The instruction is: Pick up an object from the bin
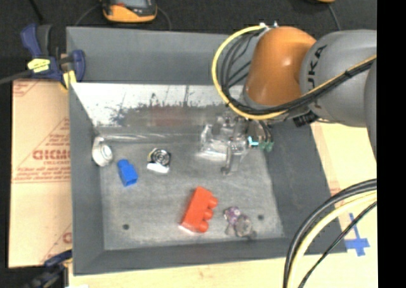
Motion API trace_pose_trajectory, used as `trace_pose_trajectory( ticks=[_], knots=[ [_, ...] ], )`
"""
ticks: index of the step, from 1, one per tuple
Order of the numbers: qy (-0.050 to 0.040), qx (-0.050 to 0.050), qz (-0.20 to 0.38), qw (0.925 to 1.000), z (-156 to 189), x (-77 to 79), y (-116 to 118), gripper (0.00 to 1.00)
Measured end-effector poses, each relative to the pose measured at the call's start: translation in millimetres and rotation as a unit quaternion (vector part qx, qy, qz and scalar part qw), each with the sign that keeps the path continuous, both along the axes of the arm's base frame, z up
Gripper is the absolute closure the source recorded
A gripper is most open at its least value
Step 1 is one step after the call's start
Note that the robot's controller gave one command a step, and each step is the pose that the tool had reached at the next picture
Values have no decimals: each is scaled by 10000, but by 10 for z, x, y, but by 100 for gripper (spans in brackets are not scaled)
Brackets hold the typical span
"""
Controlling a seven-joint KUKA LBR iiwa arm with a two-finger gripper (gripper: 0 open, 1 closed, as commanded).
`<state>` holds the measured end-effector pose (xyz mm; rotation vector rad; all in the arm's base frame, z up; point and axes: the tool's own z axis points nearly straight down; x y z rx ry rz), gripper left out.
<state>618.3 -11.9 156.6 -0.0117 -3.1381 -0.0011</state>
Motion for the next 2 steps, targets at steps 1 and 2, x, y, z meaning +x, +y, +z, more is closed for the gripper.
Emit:
trace_pose_trajectory(
  ticks=[1,2],
  knots=[
    [-147,-11,1635,9864,-737,306,-399,0],
    [-144,-67,3978,9173,-755,391,-545,0]
  ],
)
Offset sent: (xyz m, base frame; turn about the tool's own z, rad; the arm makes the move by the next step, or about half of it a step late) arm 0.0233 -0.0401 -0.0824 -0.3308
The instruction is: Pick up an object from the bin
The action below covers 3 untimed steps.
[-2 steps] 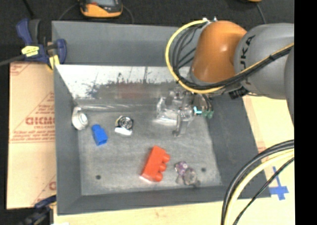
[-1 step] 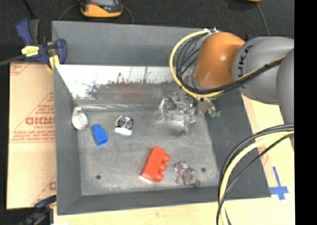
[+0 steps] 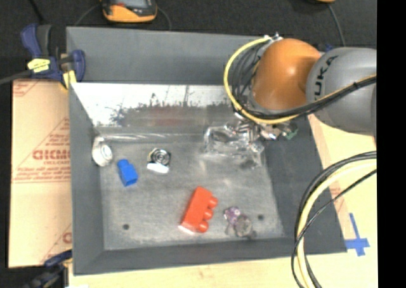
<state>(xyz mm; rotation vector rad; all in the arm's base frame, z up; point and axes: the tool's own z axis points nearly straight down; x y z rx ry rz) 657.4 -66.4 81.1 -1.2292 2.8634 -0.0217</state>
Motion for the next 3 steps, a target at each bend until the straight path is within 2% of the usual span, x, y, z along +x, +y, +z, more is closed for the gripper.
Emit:
trace_pose_trajectory(
  ticks=[1,2,3],
  knots=[
    [-32,45,-30,10000,32,22,39,100],
    [101,6,131,9999,747,-156,57,100],
    [94,1,154,9998,1628,-12,-120,100]
  ],
)
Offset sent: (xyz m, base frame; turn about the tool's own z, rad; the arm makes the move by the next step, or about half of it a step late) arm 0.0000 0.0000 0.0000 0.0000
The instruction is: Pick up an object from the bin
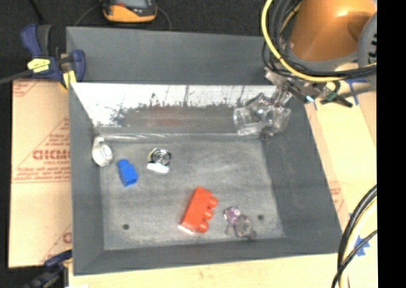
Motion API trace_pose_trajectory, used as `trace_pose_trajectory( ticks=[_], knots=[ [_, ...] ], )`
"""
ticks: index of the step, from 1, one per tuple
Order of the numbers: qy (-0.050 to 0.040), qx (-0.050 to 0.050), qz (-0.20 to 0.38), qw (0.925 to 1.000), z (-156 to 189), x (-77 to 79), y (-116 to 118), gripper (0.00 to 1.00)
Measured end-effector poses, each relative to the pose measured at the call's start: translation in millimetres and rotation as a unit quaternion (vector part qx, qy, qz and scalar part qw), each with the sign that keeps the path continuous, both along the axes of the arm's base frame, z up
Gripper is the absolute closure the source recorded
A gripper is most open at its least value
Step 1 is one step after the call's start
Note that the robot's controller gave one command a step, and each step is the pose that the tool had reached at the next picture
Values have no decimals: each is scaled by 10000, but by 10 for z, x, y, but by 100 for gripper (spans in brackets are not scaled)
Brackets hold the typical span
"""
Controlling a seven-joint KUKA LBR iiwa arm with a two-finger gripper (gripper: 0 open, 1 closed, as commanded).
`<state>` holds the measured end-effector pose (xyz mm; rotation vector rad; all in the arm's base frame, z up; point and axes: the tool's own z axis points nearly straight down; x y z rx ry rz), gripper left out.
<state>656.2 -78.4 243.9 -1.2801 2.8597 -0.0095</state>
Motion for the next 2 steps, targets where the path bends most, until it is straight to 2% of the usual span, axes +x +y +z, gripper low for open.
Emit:
trace_pose_trajectory(
  ticks=[1,2],
  knots=[
    [85,13,1889,9820,-853,-94,168,100],
    [13,-10,1852,9827,438,-64,184,100]
  ],
)
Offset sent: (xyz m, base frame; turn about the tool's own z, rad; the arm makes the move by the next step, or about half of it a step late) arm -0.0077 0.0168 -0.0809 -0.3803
